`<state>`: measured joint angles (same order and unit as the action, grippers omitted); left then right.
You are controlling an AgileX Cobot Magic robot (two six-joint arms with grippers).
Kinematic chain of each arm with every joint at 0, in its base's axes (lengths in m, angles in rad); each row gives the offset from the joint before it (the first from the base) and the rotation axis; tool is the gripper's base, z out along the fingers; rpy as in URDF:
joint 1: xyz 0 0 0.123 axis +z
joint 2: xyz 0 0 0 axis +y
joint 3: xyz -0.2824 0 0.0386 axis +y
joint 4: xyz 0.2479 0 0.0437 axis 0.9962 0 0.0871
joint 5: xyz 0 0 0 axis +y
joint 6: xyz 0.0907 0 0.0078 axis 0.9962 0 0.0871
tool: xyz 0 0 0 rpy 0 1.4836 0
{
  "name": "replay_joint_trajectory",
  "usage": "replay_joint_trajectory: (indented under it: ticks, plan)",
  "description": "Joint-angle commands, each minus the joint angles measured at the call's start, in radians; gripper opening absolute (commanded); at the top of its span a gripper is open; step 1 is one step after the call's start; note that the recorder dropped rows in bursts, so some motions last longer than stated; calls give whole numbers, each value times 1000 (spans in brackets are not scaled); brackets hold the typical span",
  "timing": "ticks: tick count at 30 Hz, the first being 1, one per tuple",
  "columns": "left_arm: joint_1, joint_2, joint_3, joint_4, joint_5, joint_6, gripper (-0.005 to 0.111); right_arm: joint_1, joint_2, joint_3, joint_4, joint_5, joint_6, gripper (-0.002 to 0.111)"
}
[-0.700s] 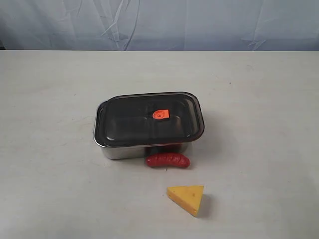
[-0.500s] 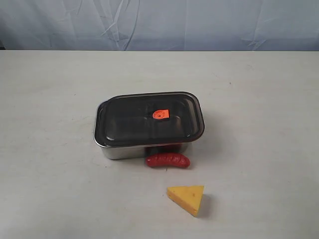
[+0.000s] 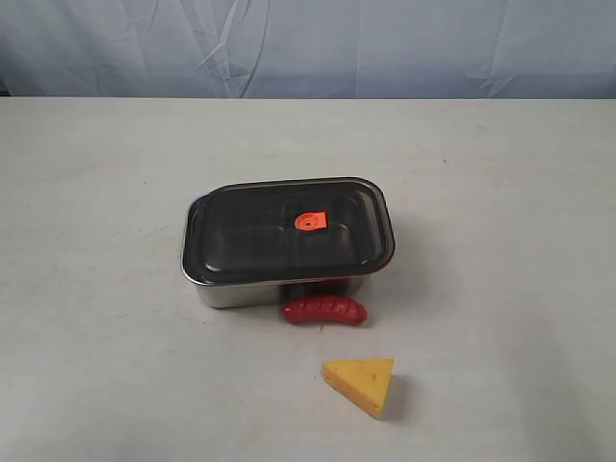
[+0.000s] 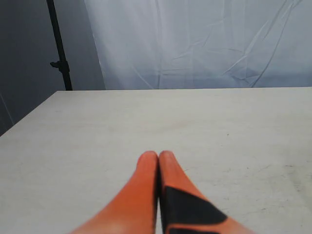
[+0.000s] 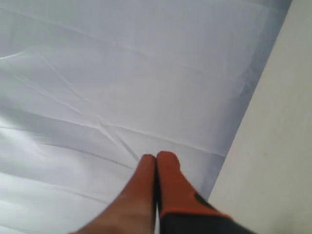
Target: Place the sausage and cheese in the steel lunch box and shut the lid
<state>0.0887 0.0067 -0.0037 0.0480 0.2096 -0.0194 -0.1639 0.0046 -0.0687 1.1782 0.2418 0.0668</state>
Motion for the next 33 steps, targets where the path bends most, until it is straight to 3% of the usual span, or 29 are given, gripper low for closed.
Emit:
replay_joint_trajectory:
  ticks: [1, 4, 9, 16, 23, 33]
  plan:
    - [-2, -7, 4, -1, -8, 1, 0, -2, -5, -50, 40, 26, -51, -1]
    - [-2, -7, 4, -1, -8, 1, 0, 9, 91, -153, 36, 111, -317, -1]
    - [-2, -7, 4, -1, -8, 1, 0, 9, 801, -557, -96, 478, -574, -1]
    - [-2, -7, 4, -1, -8, 1, 0, 14, 1444, -942, -45, 906, -803, 3]
    - [-2, -7, 4, -1, -8, 1, 0, 82, 1850, -1005, 72, 979, -972, 56]
    - [-2, -7, 4, -1, -6, 1, 0, 234, 2108, -1005, 159, 979, -1133, 59]
